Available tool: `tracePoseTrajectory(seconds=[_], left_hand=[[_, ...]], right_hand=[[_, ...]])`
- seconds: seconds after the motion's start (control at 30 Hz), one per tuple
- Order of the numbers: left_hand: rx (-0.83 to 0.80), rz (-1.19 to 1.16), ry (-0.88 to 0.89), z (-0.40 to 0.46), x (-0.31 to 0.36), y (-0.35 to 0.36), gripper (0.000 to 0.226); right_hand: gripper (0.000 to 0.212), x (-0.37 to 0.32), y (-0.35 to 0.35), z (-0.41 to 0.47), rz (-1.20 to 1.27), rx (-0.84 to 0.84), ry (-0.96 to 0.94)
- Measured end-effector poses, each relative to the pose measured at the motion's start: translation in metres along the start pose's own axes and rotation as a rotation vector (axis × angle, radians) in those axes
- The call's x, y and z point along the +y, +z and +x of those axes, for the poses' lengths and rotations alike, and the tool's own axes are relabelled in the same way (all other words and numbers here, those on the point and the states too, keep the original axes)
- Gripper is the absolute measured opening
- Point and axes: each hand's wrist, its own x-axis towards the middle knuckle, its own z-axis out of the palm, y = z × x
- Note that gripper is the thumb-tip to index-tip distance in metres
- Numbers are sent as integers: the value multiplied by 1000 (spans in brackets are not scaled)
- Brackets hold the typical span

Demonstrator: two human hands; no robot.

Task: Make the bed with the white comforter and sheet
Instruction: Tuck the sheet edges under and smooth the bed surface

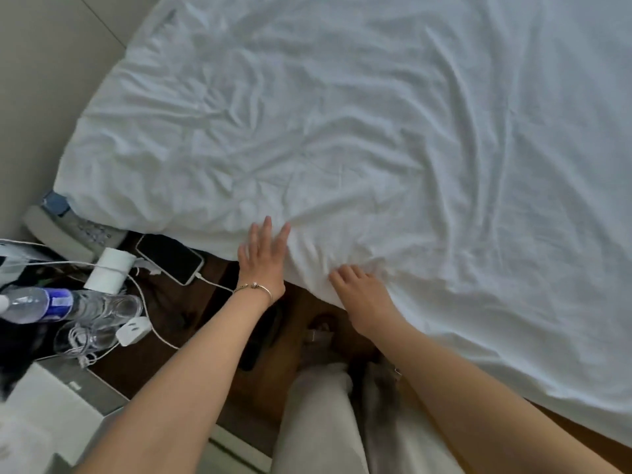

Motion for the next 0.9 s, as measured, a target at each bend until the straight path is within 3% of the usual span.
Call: tracePoseTrajectory(seconds=[0.07,0.17,0.27,0.33,0.47,0.5,0.7,0.83,0.9], left_hand=[[-43,-35,-60,13,-38,-6,110],[-105,-176,-128,35,-88,-13,94],[-140,-364,-197,53,-127,-18,63],[-119,-471,-240,70,-144,-24,54],[-71,-578,-306,108,-179,-36,60],[-65,-610,-317,117,-189,-39,61],[-14,-595,-398,169,-260,-51,74],[79,-693,-710,198,-289,-58,82],[115,-774,-941,208,-293,-73,81]], right_hand=[[45,-2,3,5,13,-90,149],[40,3,13,-12,26,-156,334],[27,-11,15,-12,2,-183,350],[29,-34,8,8,-37,-96,273],[42,-93,-17,87,-89,249,35],[49,-109,-28,111,-85,271,-3],[61,-140,-58,220,-173,-3,-8],[64,-117,-50,228,-230,-39,-89],[65,-110,-45,215,-230,-13,-19]])
